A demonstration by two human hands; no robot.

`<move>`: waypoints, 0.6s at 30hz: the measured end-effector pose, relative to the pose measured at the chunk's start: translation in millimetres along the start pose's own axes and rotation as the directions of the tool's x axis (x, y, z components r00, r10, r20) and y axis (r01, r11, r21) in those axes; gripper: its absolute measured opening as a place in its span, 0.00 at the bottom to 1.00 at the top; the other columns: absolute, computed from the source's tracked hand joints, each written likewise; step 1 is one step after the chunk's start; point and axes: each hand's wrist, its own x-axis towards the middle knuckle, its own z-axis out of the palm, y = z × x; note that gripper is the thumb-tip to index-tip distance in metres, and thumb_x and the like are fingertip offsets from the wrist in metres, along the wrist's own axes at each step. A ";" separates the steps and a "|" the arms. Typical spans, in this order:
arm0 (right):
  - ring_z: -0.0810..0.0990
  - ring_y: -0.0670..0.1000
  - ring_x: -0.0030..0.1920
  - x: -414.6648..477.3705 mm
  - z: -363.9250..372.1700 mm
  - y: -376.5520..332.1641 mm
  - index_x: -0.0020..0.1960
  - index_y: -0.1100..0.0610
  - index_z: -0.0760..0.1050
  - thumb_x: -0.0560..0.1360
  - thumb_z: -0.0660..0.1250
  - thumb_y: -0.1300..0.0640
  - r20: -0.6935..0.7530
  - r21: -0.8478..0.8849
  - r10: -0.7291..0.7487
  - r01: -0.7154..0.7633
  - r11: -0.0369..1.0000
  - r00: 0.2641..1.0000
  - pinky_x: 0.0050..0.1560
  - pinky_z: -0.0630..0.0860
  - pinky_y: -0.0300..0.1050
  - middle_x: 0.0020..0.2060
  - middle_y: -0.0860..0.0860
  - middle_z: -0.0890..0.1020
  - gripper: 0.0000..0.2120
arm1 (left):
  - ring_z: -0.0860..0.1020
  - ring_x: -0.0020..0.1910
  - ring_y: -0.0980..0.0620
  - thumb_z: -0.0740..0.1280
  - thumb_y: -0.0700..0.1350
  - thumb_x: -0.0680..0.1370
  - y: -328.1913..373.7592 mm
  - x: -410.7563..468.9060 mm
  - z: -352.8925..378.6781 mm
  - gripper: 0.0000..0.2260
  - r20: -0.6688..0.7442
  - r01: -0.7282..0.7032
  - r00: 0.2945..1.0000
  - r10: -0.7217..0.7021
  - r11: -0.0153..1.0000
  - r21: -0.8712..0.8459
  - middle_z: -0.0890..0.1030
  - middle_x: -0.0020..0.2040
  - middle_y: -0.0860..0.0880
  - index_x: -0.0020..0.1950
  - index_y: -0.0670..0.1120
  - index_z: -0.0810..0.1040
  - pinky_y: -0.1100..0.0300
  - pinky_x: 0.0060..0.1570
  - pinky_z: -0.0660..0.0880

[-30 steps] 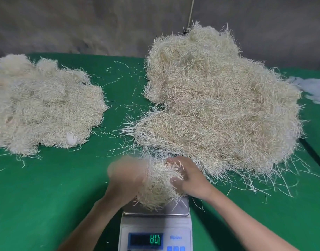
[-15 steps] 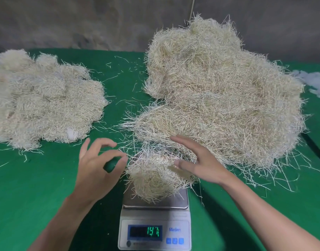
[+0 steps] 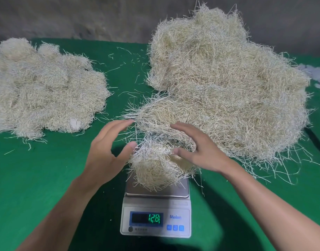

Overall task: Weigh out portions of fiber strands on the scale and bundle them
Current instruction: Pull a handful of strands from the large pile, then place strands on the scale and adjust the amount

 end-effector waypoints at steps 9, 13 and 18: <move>0.65 0.42 0.67 -1.4 -12.8 1.7 0.67 0.45 0.67 0.74 0.70 0.54 -0.125 0.118 -0.002 0.017 0.993 0.992 0.70 0.60 0.49 0.64 0.40 0.68 0.24 | 0.76 0.47 0.63 0.65 0.47 0.73 -2.7 2.8 3.3 0.13 -0.035 -0.026 0.999 0.026 1.000 0.010 0.77 0.51 0.59 0.54 0.43 0.80 0.74 0.53 0.68; 0.65 0.42 0.66 -1.6 -12.1 2.5 0.68 0.46 0.67 0.74 0.69 0.54 -0.120 0.093 -0.007 0.018 0.996 0.993 0.70 0.59 0.47 0.64 0.39 0.68 0.24 | 0.77 0.44 0.60 0.66 0.44 0.73 -1.4 3.6 4.6 0.10 -0.018 -0.062 0.998 0.062 0.998 0.010 0.79 0.49 0.52 0.51 0.42 0.81 0.73 0.51 0.71; 0.65 0.42 0.67 -1.8 -9.4 4.1 0.68 0.47 0.67 0.74 0.69 0.54 -0.104 0.099 -0.005 0.016 0.995 0.995 0.71 0.58 0.47 0.65 0.41 0.69 0.24 | 0.77 0.46 0.61 0.68 0.39 0.72 -0.1 3.8 5.4 0.08 -0.016 -0.049 0.999 0.049 0.999 0.012 0.80 0.49 0.50 0.50 0.40 0.82 0.74 0.50 0.71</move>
